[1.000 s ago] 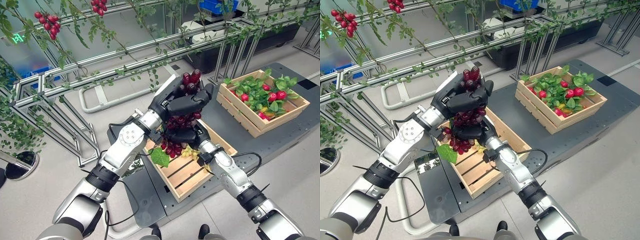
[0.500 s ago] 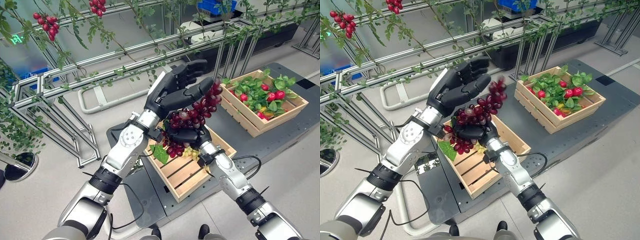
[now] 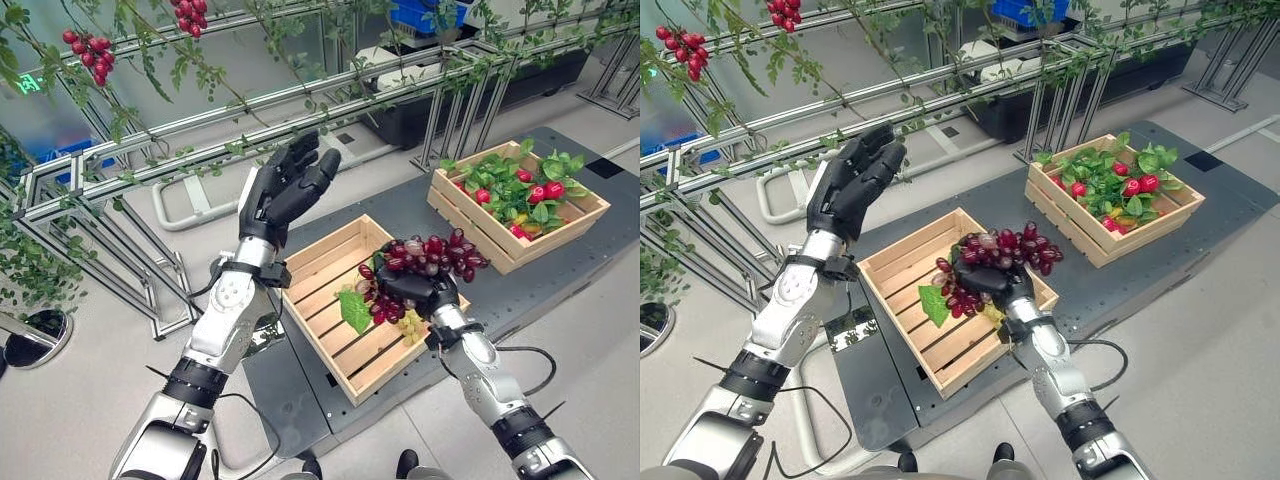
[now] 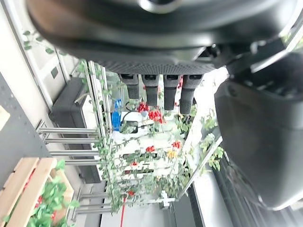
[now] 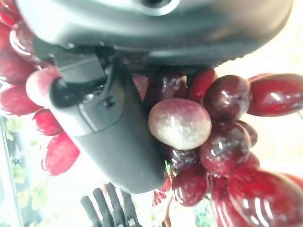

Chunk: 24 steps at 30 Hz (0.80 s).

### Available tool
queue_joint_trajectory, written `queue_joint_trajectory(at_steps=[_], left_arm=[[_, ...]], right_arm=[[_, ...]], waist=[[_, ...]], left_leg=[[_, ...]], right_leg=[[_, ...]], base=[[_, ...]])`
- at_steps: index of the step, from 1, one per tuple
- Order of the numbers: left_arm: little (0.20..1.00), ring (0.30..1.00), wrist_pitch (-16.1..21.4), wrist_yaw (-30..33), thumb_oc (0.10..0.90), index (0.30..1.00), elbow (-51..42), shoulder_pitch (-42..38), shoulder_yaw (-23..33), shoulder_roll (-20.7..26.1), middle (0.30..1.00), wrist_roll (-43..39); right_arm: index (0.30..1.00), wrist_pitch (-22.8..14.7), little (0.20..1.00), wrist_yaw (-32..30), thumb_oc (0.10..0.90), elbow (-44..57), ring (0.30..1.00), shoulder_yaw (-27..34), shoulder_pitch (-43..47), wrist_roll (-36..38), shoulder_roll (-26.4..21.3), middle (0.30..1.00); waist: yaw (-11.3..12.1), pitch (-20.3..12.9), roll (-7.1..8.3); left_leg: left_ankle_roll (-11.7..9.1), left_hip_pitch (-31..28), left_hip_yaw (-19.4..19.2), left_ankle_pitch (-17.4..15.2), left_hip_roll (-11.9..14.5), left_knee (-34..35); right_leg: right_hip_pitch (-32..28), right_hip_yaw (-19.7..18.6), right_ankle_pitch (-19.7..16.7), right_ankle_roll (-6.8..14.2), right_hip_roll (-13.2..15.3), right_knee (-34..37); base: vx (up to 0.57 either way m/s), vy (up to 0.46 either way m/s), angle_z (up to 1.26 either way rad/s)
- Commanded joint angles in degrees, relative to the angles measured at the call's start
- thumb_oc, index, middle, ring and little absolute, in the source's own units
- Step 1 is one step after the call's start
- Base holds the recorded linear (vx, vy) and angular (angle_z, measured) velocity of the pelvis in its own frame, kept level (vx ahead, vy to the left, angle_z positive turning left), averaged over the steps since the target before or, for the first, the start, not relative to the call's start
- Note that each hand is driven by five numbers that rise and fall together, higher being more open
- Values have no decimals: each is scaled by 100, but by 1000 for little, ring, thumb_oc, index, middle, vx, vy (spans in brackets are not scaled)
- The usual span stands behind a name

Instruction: Pick up the fruits from the basket on one side to the basket on the other side

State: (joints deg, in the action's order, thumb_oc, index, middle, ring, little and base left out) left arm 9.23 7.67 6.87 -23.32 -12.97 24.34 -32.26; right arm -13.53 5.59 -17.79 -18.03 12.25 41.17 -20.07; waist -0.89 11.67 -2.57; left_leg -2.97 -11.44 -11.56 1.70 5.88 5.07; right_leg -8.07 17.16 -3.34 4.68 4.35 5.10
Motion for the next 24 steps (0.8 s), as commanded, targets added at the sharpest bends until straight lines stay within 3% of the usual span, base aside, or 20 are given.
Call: queue_joint_trajectory(at_steps=[1,5,11,15,20,24], left_arm=[[900,900,834,17,800,900,440,-401,202,-4,900,207],[900,900,997,-110,800,900,613,45,265,-11,900,491],[900,900,1119,-436,800,900,575,1327,462,-371,900,702],[900,900,1126,-282,800,900,931,1962,642,-493,900,297],[900,900,1091,-397,800,900,1342,2778,801,-741,900,71],[900,900,1308,-347,800,900,1447,2758,701,-763,900,8]], right_arm=[[300,-1123,300,201,400,241,300,435,321,236,270,300],[300,-1245,300,354,400,141,300,700,-61,405,213,300],[300,-1279,300,665,400,277,300,1226,-879,589,424,300],[300,-1390,300,896,400,370,300,1459,-1149,913,586,300],[300,-1423,300,1123,400,568,300,1501,-1259,1149,718,300],[300,-1355,300,909,400,478,300,1450,-982,1155,502,300]], waist=[[-9,-796,166],[-30,-774,175],[-9,-712,216],[27,-598,292],[130,-415,382],[267,-406,420]], left_leg=[[40,23,-53,-632,-187,-7],[51,0,-80,-643,-180,-7],[92,-13,-84,-663,-189,-7],[121,-76,-157,-683,-177,-7],[123,-124,-125,-602,-138,-7],[25,68,133,-481,-172,-7]], right_leg=[[-235,-158,583,-2,150,-10],[-234,-179,574,14,148,-10],[-227,-197,566,9,123,-10],[-288,-136,567,-21,99,-10],[-372,-131,591,-152,-4,-10],[-239,-222,592,-150,-89,-10]], base=[[6,-12,-5],[18,-22,-4],[25,-47,-5],[2,-119,-3],[-22,-181,-1],[-161,-69,0]])
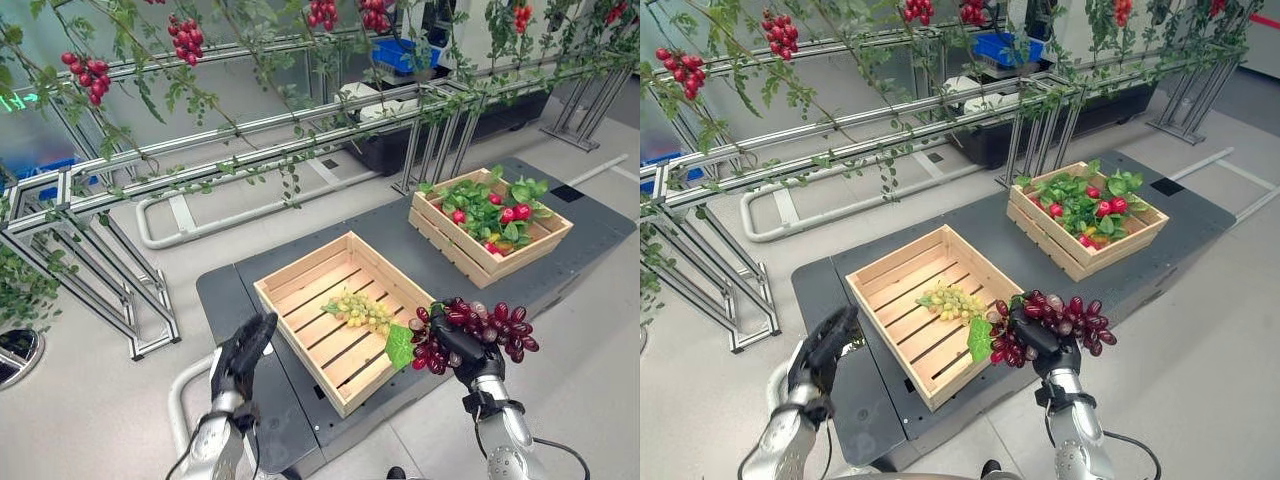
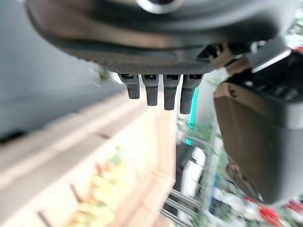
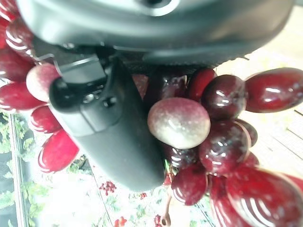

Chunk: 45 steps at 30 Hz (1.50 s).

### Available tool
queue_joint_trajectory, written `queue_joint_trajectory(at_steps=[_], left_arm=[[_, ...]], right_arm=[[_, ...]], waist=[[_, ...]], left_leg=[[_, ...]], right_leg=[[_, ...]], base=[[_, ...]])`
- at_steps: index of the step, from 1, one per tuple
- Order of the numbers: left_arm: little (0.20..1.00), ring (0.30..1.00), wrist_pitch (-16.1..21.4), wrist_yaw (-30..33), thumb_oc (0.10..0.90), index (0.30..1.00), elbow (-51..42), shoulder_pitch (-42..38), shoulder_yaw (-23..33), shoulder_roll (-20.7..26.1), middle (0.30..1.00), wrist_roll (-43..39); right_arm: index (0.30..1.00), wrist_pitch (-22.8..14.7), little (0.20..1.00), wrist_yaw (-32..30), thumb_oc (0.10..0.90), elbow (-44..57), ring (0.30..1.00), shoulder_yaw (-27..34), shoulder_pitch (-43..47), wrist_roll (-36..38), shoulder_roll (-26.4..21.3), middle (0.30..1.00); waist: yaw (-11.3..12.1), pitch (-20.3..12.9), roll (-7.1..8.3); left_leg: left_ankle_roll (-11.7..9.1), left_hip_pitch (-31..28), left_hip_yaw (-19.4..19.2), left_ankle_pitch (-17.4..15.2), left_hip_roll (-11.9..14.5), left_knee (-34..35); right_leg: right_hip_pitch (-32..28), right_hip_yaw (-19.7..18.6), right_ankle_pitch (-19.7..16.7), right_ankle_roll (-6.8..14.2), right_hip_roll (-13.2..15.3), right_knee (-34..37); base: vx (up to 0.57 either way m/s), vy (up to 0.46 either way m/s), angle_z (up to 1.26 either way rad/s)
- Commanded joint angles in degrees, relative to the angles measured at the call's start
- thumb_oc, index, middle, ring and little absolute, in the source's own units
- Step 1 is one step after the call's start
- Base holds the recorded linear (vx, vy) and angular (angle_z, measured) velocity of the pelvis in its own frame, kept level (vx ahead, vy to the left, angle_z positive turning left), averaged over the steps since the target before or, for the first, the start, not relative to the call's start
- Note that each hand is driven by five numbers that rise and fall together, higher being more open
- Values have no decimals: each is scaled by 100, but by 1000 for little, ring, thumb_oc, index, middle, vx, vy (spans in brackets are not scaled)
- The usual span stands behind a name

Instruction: Pick up the fruits from the basket on one side to the basket on the other side

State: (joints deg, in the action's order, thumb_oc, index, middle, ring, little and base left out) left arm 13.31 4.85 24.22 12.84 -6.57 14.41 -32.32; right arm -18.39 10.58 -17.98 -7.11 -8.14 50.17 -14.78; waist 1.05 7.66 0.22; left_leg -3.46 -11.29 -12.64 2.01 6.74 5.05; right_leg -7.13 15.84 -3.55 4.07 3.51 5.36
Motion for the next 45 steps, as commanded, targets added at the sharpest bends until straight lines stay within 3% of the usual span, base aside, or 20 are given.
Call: queue_joint_trajectory(at_steps=[1,2,4,5,7,8,13,20,23,25,27,28,31,33,36,38,40,45], left_arm=[[900,900,1002,-58,800,900,-251,-921,40,220,900,10],[900,900,1146,-35,800,900,-249,-1029,34,243,900,-7],[900,900,1326,-12,800,900,-343,-1112,36,305,900,-75],[900,900,1377,-20,800,900,-375,-1145,51,332,900,-92],[900,900,1381,61,800,900,-300,-1362,-13,383,900,-144],[900,900,1353,250,800,900,-162,-1679,-130,385,900,-68],[900,900,1519,445,800,900,-243,-1834,-144,389,900,100],[900,900,1630,364,800,900,-399,-1756,-128,469,900,397],[900,900,1551,307,800,900,-522,-1812,-191,521,900,370],[900,900,1497,386,800,900,-712,-1712,-168,579,900,420],[900,900,1464,361,800,900,-829,-1630,-116,633,900,386],[900,900,1382,275,800,900,-920,-1609,-64,703,900,322],[900,900,1331,144,800,900,-882,-1624,-22,697,900,233],[900,900,1368,191,800,900,-804,-1630,-27,650,900,297],[900,900,1406,391,800,900,-703,-1689,-103,595,900,464],[900,900,1524,560,800,900,-626,-1752,-150,591,900,503],[900,900,1534,565,800,900,-636,-1778,-96,609,900,454],[900,900,1380,322,800,900,-796,-1660,18,567,900,371]], right_arm=[[300,-871,300,408,400,445,300,340,1169,308,-111,300],[300,-870,300,485,400,366,300,322,1334,430,-246,300],[300,-906,300,670,400,337,300,278,1399,551,-350,300],[300,-956,300,757,400,312,300,254,1390,598,-365,300],[300,-1075,300,747,400,214,300,180,1423,628,-292,300],[300,-1103,300,657,400,207,300,138,1460,784,-205,300],[300,-1067,300,605,400,233,300,103,1512,731,-85,300],[300,-1208,300,642,400,449,300,94,1336,599,116,300],[300,-1187,300,612,400,576,300,173,1230,605,142,300],[300,-1165,300,695,400,682,300,186,1202,629,172,300],[300,-1198,300,699,400,767,300,138,1204,608,210,300],[300,-1225,300,682,400,831,300,138,1187,585,207,300],[300,-1276,300,723,400,790,300,186,1181,657,158,300],[300,-1296,300,756,400,743,300,140,1212,656,180,300],[300,-1301,300,716,400,727,300,28,1210,619,237,300],[300,-1264,300,737,400,638,300,-46,1339,656,204,300],[300,-1235,300,787,400,524,300,-20,1513,705,128,300],[300,-1134,300,600,400,756,300,158,1344,550,98,300]], waist=[[115,12,178],[171,47,273],[238,129,313],[260,198,267],[113,212,132],[48,185,63],[-28,162,-13],[-165,176,-39],[-243,273,-18],[-183,380,-36],[-130,428,-141],[-126,429,-229],[-66,356,-279],[9,279,-259],[78,126,-95],[193,17,-9],[221,2,39],[161,-37,133]], left_leg=[[83,41,333,-587,-340,-153],[114,343,491,-936,-535,-1145],[201,875,887,-1091,-870,-2244],[232,947,1048,-1123,-1004,-2235],[358,598,859,-1208,-934,-1429],[365,494,1041,-1026,-993,-870],[505,330,1151,-1036,-1099,-424],[638,181,883,-1046,-1188,-163],[655,88,582,-996,-1200,-30],[643,11,247,-993,-1173,-5],[673,-30,120,-1015,-1100,-5],[740,10,92,-945,-1052,-5],[785,120,112,-867,-1004,-5],[798,192,147,-850,-972,-38],[761,375,151,-852,-934,-196],[555,401,-139,-717,-775,-92],[410,459,-326,-599,-633,-24],[307,573,-376,-494,-490,-22]], right_leg=[[-296,-151,593,-83,13,-36],[-212,-268,520,-106,91,-36],[-138,-432,423,-145,117,-36],[-177,-496,375,-138,80,-36],[-5,-580,441,-118,11,-233],[106,-653,363,-63,-58,-199],[479,-891,92,136,-48,-36],[1011,-976,-274,367,-9,-36],[1214,-666,-469,520,30,-36],[1174,31,-702,615,170,-268],[1187,269,-595,646,359,-1024],[1262,143,-326,514,592,-2065],[1070,6,117,280,865,-2845],[736,-18,288,191,1008,-2898],[119,-110,534,207,984,-2336],[-472,248,622,222,855,-1056],[-594,208,739,276,652,-513],[-645,167,859,233,466,-332]], base=[[-242,63,0],[-247,89,-8],[-281,142,-37],[-298,226,-56],[-251,227,-61],[-280,195,-67],[-195,139,-30],[-187,129,-20],[-191,110,-36],[-158,79,-68],[-196,128,-102],[-229,124,-85],[-150,8,-32],[-98,-111,-13],[-80,-196,-15],[-133,-305,-8],[-152,-268,-58],[-86,-159,-34]])
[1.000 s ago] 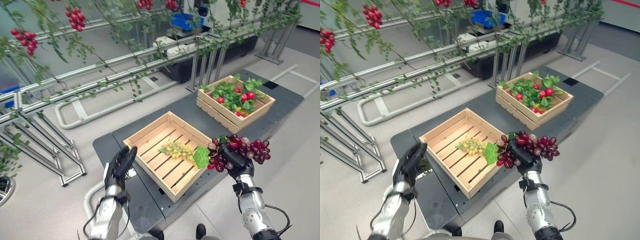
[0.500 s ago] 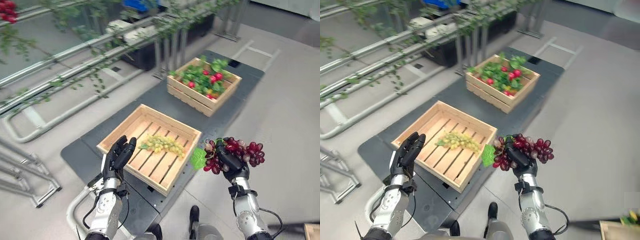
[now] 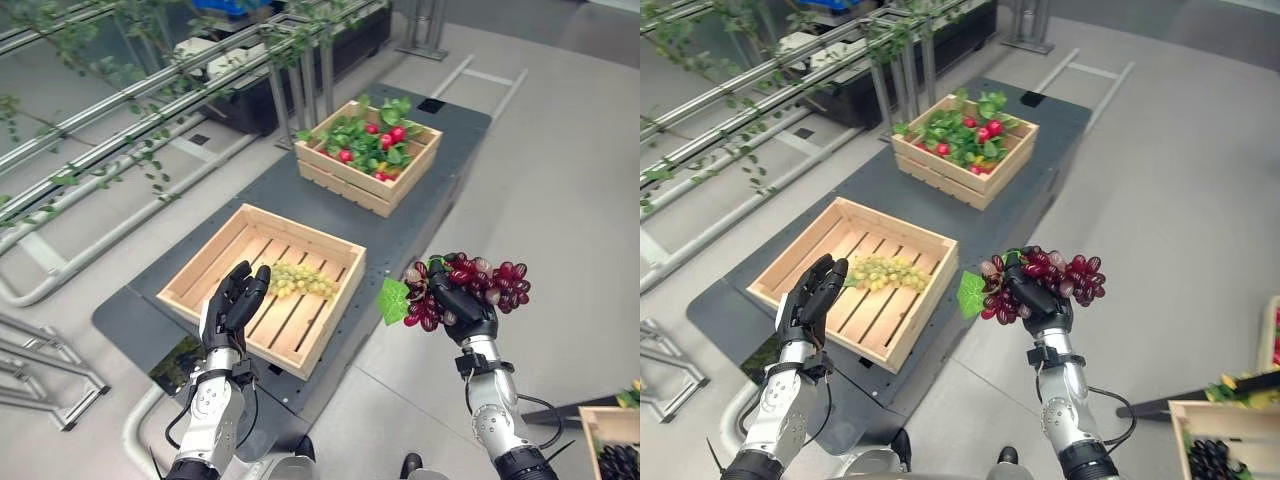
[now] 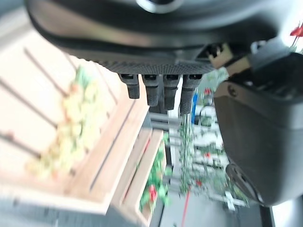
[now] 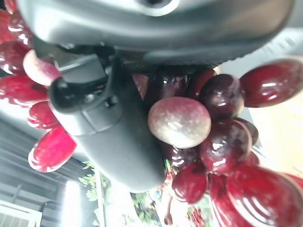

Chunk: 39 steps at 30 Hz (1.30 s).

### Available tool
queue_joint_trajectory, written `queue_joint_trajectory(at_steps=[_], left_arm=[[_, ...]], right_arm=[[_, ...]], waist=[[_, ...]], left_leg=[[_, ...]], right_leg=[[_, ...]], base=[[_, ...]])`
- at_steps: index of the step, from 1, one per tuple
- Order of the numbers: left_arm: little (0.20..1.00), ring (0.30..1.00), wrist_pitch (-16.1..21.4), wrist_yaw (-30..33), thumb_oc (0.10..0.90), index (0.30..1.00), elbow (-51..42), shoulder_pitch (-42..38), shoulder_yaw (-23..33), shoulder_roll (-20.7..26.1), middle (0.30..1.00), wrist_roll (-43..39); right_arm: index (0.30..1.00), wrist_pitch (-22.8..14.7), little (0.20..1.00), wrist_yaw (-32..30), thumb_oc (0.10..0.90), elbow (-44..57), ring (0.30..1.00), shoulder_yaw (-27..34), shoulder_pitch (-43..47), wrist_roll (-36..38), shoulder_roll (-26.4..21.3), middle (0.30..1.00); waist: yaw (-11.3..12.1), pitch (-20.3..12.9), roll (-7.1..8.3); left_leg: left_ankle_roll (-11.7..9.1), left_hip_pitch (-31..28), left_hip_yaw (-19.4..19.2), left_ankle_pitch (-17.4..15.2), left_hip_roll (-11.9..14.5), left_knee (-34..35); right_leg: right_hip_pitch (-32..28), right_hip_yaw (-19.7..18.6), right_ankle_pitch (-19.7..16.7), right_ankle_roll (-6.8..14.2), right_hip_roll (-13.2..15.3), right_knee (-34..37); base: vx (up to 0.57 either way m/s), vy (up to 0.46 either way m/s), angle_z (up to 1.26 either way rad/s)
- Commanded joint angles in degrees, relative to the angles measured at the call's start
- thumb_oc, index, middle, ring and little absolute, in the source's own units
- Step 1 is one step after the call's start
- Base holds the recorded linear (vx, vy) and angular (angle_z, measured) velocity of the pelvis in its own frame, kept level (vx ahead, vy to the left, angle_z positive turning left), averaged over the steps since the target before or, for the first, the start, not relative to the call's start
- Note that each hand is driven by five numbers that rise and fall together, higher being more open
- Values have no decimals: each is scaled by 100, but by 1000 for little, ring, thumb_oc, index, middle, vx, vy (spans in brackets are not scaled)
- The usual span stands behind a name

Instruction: Pick up the fruits from the basket on one side to the basket on the other side

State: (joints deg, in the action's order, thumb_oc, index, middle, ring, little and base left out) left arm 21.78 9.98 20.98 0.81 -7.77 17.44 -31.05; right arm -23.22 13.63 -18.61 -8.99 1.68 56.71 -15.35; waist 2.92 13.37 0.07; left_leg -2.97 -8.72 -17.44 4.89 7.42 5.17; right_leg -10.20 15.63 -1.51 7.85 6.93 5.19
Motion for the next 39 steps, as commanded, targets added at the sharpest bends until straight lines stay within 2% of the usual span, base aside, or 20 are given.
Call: queue_joint_trajectory(at_steps=[1,8,14,16,17,18,20,21,22,23,24,25,26,30,39], left_arm=[[900,900,541,-291,800,900,-536,-395,144,248,900,258],[900,900,634,-394,800,900,-516,-380,85,174,900,217],[900,900,543,-361,800,900,-458,-447,158,267,900,270],[900,900,564,-374,800,900,-492,-394,164,254,900,307],[900,900,593,-382,800,900,-534,-372,159,222,900,267],[900,900,619,-387,800,900,-564,-357,150,199,900,226],[900,900,704,-346,800,900,-684,-246,201,141,900,162],[900,900,703,-345,800,900,-684,-247,202,141,900,163],[900,900,806,-226,800,900,-895,-74,320,98,900,209],[900,900,830,-155,800,900,-958,-17,366,100,900,212],[900,900,868,-38,800,900,-914,-28,370,130,900,203],[900,900,825,48,800,900,-821,-116,349,167,900,188],[900,900,817,154,800,900,-706,-329,261,196,900,159],[900,900,881,365,800,900,-603,-588,146,198,900,302],[900,900,829,225,800,900,-622,-296,355,230,900,352]], right_arm=[[300,-643,300,275,400,865,300,407,282,-120,155,300],[300,-683,300,339,400,679,300,523,164,-5,186,300],[300,-748,300,546,400,776,300,456,51,134,295,300],[300,-598,300,525,400,732,300,447,125,197,257,300],[300,-575,300,475,400,716,300,444,191,155,231,300],[300,-591,300,453,400,681,300,448,248,135,181,300],[300,-537,300,461,400,651,300,425,402,182,48,300],[300,-538,300,463,400,649,300,426,405,184,48,300],[300,-455,300,663,400,635,300,373,464,202,-22,300],[300,-454,300,707,400,617,300,332,483,194,-19,300],[300,-471,300,671,400,576,300,257,513,167,22,300],[300,-481,300,572,400,570,300,241,494,216,66,300],[300,-505,300,576,400,570,300,229,488,370,97,300],[300,-588,300,629,400,440,300,208,518,380,98,300],[300,-556,300,635,400,488,300,254,369,345,258,300]], waist=[[-69,-604,175],[-195,-624,199],[-298,-597,134],[-290,-597,142],[-267,-590,151],[-227,-570,198],[-95,-454,369],[-99,-466,365],[9,-349,322],[42,-313,257],[2,-352,134],[-57,-384,73],[-89,-416,46],[-113,-480,62],[-111,-598,39]], left_leg=[[232,317,95,-765,-519,-22],[128,324,107,-749,-426,-17],[87,345,176,-700,-356,-17],[25,322,199,-665,-327,-17],[32,360,224,-541,-342,-17],[39,388,353,-627,-414,-289],[143,795,757,-1340,-714,-1991],[144,831,760,-1353,-706,-2027],[254,915,1222,-1574,-952,-2233],[275,752,1381,-1519,-1009,-1847],[292,474,1442,-1275,-934,-1024],[311,268,1361,-1151,-886,-604],[306,200,1591,-993,-959,-322],[359,105,1590,-938,-985,-132],[460,-137,1494,-999,-1030,-29]], right_leg=[[-326,172,643,-180,78,-259],[-302,105,586,-305,-78,-67],[-104,128,922,-447,-198,-604],[-145,95,847,-515,-298,-420],[-133,37,722,-571,-369,-274],[-123,-67,678,-599,-371,-209],[-45,-288,529,-645,-231,-216],[-27,-286,523,-646,-237,-214],[94,-465,517,-636,-243,-415],[138,-542,561,-617,-279,-544],[199,-562,664,-606,-372,-676],[209,-561,690,-592,-401,-665],[212,-613,629,-568,-457,-573],[228,-582,514,-506,-461,-377],[15,-554,531,-525,-486,-275]], base=[[-112,-118,-15],[-87,-95,-8],[-98,-144,2],[-103,-199,1],[-120,-145,1],[-145,-117,-4],[-106,-46,-18],[-132,67,-48],[-104,109,-62],[-108,166,-70],[-35,133,-113],[-50,103,-138],[-63,44,-129],[-48,3,-5],[4,-1,2]])
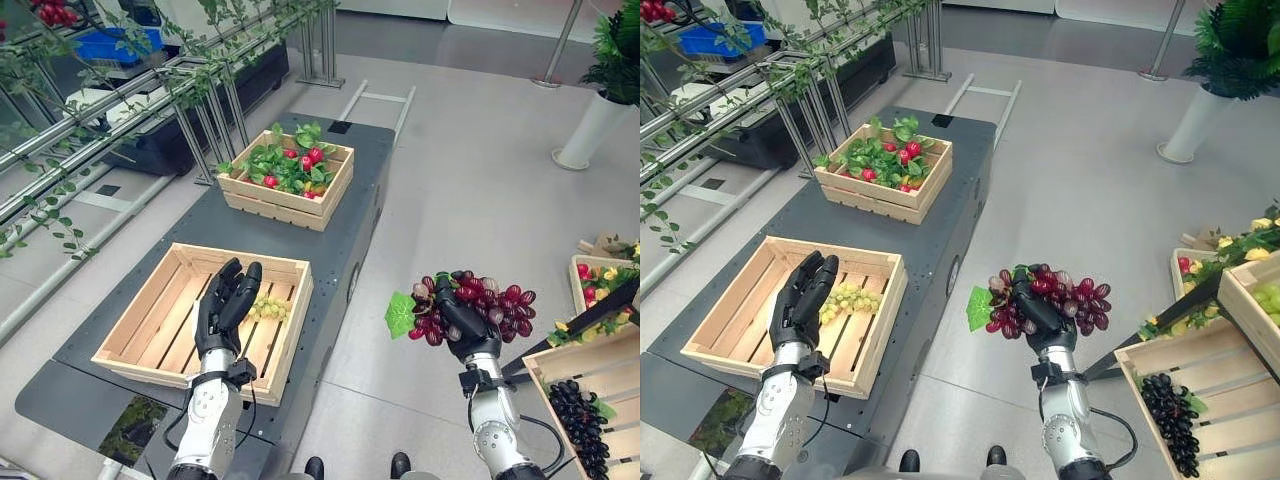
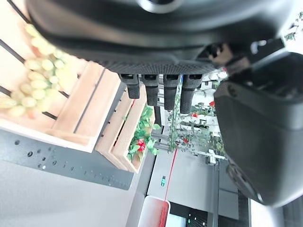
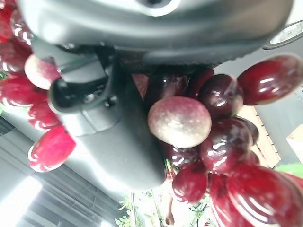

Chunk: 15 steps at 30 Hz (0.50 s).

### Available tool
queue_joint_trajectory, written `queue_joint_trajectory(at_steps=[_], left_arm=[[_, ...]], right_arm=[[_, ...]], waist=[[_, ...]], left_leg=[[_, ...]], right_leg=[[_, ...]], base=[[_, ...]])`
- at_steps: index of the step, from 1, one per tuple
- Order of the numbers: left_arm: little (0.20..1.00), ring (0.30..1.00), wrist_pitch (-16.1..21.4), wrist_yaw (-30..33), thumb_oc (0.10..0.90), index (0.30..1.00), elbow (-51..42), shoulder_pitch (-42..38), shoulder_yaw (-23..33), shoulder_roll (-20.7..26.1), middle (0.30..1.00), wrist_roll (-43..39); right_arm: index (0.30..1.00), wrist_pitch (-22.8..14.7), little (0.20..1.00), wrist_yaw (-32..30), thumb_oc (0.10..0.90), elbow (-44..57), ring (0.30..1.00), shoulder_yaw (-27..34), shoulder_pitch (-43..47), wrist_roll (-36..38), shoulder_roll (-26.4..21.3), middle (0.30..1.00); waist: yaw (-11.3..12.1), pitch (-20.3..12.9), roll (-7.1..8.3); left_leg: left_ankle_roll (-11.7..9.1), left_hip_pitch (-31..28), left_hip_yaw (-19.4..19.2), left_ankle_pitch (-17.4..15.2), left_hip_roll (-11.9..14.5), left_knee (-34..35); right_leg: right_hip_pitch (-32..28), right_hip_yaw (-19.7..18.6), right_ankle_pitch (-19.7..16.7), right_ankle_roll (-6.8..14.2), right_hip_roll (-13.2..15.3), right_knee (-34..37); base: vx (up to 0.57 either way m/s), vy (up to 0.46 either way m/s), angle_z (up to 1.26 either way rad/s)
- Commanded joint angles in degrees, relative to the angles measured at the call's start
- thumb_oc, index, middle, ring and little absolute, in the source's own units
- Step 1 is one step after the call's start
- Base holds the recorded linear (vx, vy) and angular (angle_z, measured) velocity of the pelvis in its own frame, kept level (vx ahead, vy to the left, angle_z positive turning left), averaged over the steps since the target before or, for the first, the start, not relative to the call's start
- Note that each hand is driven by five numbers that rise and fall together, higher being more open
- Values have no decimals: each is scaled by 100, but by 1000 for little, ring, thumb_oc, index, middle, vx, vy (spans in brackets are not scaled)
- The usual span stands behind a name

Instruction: Pick up the fruits from the basket on one side to the basket on the other side

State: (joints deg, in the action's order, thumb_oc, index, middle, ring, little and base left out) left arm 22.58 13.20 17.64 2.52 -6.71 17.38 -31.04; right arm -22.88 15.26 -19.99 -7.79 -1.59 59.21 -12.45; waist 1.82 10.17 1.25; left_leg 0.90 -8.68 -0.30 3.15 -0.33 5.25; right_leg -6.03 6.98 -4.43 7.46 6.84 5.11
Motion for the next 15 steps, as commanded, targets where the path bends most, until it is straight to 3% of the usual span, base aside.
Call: queue_joint_trajectory(at_steps=[1,10,15], left_arm=[[900,900,739,-105,800,900,-296,-473,263,234,900,353],[900,900,707,-116,800,900,-307,-573,105,267,900,619],[900,900,564,-316,800,900,-178,-388,-118,225,900,579]], right_arm=[[300,-602,300,472,400,619,300,138,707,91,-29,300],[300,-404,300,198,400,543,300,97,722,18,-42,300],[300,128,300,62,400,412,300,8,282,-91,158,300]], waist=[[4,-282,-77],[-59,-270,-64],[-253,-242,-41]], left_leg=[[76,-148,-226,-828,-255,-33],[107,-192,-327,-890,-250,-29],[140,-163,-503,-937,-263,-25]], right_leg=[[-413,315,825,-487,-478,-262],[-437,187,765,-446,-475,-162],[-262,-121,504,-319,-485,-11]], base=[[0,0,0],[-13,28,-4],[-33,119,-20]])
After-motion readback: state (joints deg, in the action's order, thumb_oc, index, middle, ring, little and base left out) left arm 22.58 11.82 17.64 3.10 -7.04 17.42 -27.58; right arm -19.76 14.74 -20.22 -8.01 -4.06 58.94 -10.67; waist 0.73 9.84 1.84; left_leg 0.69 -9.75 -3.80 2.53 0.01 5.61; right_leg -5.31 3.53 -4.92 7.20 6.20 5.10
